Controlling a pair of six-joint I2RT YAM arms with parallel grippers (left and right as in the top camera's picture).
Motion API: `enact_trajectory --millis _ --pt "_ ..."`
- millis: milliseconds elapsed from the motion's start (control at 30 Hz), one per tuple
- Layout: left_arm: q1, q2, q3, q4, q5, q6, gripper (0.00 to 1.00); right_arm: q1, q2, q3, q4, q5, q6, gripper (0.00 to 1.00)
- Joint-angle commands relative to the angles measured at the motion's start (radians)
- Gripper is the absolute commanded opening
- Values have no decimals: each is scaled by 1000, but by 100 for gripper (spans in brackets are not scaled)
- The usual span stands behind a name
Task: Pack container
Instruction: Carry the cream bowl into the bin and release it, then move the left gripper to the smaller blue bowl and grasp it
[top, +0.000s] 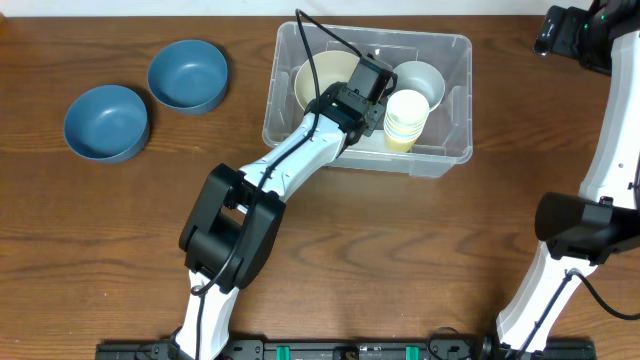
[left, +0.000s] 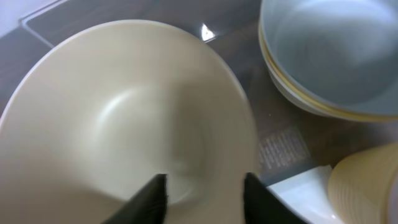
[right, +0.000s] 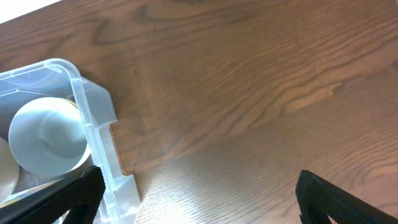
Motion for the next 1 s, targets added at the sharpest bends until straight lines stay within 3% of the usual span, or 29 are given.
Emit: enact_trajectory --millis 0,267,433,567,700,800,967 --pt "4 -81 33 -7 -22 -10 49 -3 -1 16 -1 6 11 99" --pt "18 -411 33 -129 -22 -9 53 -3 -1 16 -1 6 11 99" --pt "122 -551 33 -206 -91 -5 53 -3 -1 16 -1 6 11 99" --pt "279 -539 32 -255 -85 -6 53 -3 -1 16 -1 6 11 99" --pt "424 -452 32 -257 53 -2 53 -3 -1 16 -1 6 11 99" --pt "485 -378 32 -241 125 -2 54 -3 -1 16 -1 6 11 99" --pt "531 -250 32 -211 126 26 58 -3 -1 16 -1 6 11 99"
